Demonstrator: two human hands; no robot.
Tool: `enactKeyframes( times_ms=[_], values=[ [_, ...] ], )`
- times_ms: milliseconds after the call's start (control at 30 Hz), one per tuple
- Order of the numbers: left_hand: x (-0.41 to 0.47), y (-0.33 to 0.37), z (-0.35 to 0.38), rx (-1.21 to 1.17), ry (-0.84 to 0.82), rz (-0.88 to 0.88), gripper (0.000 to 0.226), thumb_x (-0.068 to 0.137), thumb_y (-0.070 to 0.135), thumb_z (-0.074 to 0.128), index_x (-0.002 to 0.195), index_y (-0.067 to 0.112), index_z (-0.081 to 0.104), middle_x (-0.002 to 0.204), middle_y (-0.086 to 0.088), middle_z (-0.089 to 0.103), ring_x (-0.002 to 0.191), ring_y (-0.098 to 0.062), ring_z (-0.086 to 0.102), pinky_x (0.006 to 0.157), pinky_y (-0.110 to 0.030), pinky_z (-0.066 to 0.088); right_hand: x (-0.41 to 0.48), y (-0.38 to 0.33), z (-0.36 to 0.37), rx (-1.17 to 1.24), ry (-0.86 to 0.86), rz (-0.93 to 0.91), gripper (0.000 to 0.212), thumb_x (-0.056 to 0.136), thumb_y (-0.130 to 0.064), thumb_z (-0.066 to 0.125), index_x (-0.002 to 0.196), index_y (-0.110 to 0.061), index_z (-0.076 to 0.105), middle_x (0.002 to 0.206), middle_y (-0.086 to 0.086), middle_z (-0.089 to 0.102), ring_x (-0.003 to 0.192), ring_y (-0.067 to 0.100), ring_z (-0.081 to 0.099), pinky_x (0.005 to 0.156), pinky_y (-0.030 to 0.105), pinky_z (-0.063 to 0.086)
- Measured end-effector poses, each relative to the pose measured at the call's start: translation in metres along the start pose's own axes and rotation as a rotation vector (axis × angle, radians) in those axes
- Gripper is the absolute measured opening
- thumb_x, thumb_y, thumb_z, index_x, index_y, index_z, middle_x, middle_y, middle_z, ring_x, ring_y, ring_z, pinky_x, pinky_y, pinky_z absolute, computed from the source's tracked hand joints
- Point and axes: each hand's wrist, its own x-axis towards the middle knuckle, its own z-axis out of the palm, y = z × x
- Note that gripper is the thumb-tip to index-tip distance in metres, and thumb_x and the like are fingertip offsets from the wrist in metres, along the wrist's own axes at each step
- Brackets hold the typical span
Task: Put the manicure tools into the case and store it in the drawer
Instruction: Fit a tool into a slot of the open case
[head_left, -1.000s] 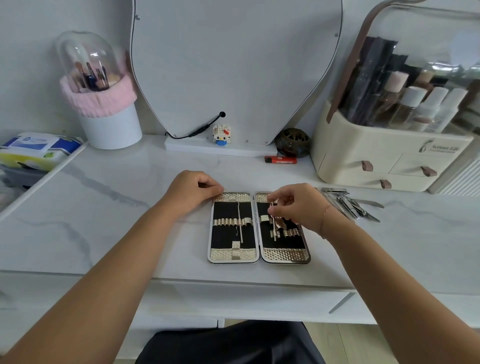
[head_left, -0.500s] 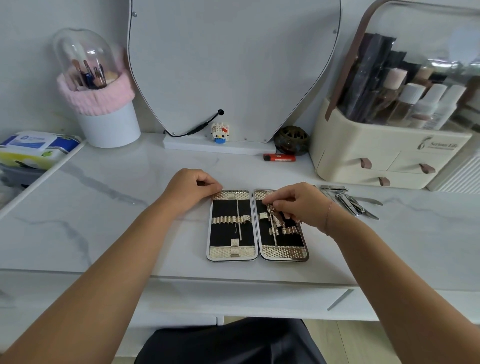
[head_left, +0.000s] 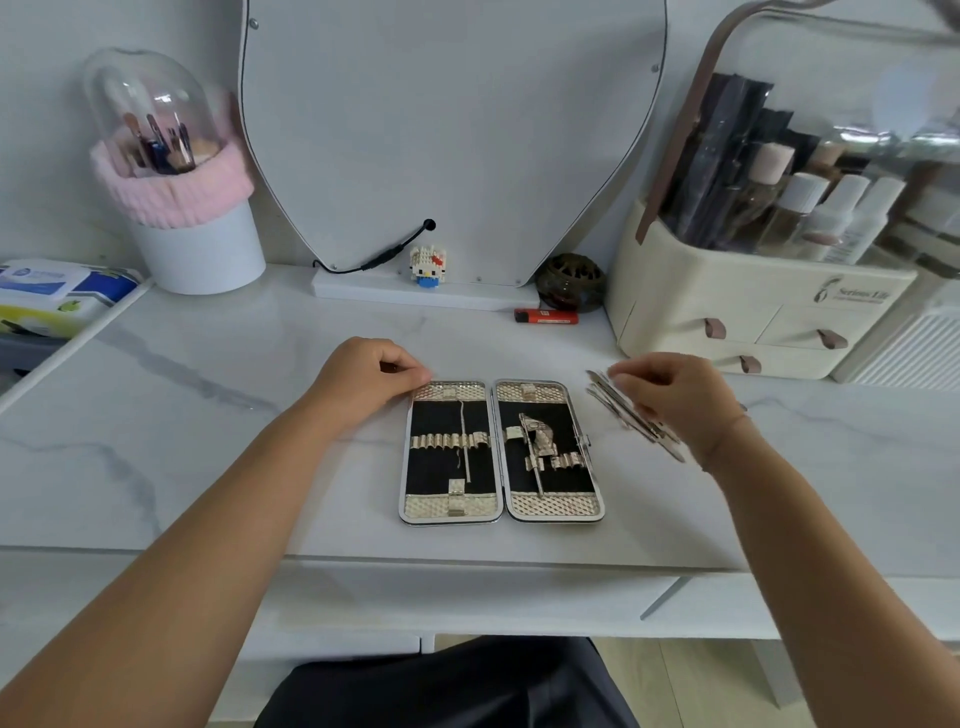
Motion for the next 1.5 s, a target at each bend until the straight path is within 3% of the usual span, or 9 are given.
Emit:
enactKeyframes(
  times_ms=[167,333,533,767,933,1033,1100,1267,1500],
  values=[
    [0.000,0.001,-0.001,0.007,0.007,0.006,0.006,0.076,0.022,0.074,0.072,0.025,0.072,0.079,0.009,0.070,0.075,-0.006,0.060,0.072,-0.020,0.042,-0.006,0.018,-0.013,-0.209,0.002,0.059,0.008,0.075,-0.013,0.074,0.073,-0.020,0.070,0.058,-0.006,0.063,0.052,0.008,0.051,0.053,0.016,0.042],
    [0.000,0.001,-0.001,0.019,0.005,-0.005,0.004,0.075,0.024,0.075,0.073,0.024,0.072,0.078,0.010,0.070,0.075,-0.007,0.060,0.072,-0.022,0.043,-0.005,0.019,-0.005,-0.397,-0.035,0.036,0.008,0.072,-0.021,0.076,0.075,-0.015,0.071,0.064,0.004,0.064,0.056,0.011,0.053,0.053,0.020,0.041],
    [0.000,0.001,-0.001,0.005,0.005,-0.009,0.003,0.075,0.024,0.075,0.073,0.023,0.073,0.078,0.009,0.070,0.075,-0.007,0.060,0.074,-0.024,0.045,0.000,0.011,-0.002,-0.497,-0.087,0.102,0.015,0.079,-0.022,0.070,0.066,-0.013,0.067,0.053,-0.003,0.057,0.053,0.010,0.049,0.051,0.021,0.036],
    [0.000,0.001,-0.001,-0.004,0.008,-0.004,0.006,0.074,0.023,0.076,0.071,0.026,0.072,0.077,0.009,0.070,0.073,-0.008,0.060,0.073,-0.023,0.044,0.004,0.006,-0.002,-0.591,-0.158,0.121,0.027,0.084,-0.020,0.062,0.058,-0.014,0.058,0.056,0.002,0.055,0.057,0.018,0.050,0.060,0.028,0.044],
    [0.000,0.000,-0.001,0.001,0.004,-0.012,0.003,0.074,0.025,0.076,0.074,0.023,0.073,0.077,0.008,0.071,0.074,-0.007,0.061,0.072,-0.022,0.044,0.001,0.010,-0.008,-0.371,-0.118,0.068,0.019,0.087,-0.014,0.057,0.070,-0.007,0.060,0.053,0.001,0.054,0.047,0.017,0.048,0.050,0.027,0.039],
    [0.000,0.000,-0.001,0.003,0.000,-0.004,0.003,0.074,0.025,0.076,0.073,0.024,0.073,0.078,0.009,0.071,0.074,-0.007,0.061,0.071,-0.022,0.043,-0.001,0.006,-0.006,-0.011,-0.200,0.087,0.014,0.087,-0.001,0.057,0.075,-0.007,0.059,0.053,0.004,0.058,0.045,0.014,0.046,0.046,0.021,0.039],
    [0.000,0.000,-0.001,0.006,0.003,-0.003,0.004,0.074,0.025,0.076,0.072,0.026,0.073,0.076,0.010,0.071,0.073,-0.005,0.061,0.071,-0.021,0.043,-0.002,0.001,-0.004,0.124,-0.279,0.094,0.010,0.087,0.004,0.056,0.093,-0.004,0.058,0.057,0.005,0.063,0.045,0.012,0.052,0.045,0.022,0.042],
    [-0.001,0.001,-0.002,0.005,0.000,-0.001,0.010,0.075,0.025,0.076,0.069,0.031,0.071,0.071,0.014,0.070,0.070,-0.001,0.060,0.070,-0.020,0.043,-0.007,-0.008,0.001,0.340,-0.484,0.121,0.061,0.088,0.010,0.051,0.136,-0.023,0.034,0.075,0.021,0.061,0.054,0.015,0.062,0.051,0.022,0.053],
    [-0.002,0.004,-0.003,0.004,-0.005,0.008,0.011,0.076,0.023,0.075,0.068,0.030,0.070,0.075,0.012,0.069,0.072,-0.003,0.059,0.069,-0.018,0.042,-0.008,-0.007,0.006,0.424,-0.577,0.128,0.070,0.087,0.011,0.049,0.144,-0.022,0.026,0.080,0.021,0.061,0.060,0.019,0.066,0.057,0.025,0.057]
  ],
)
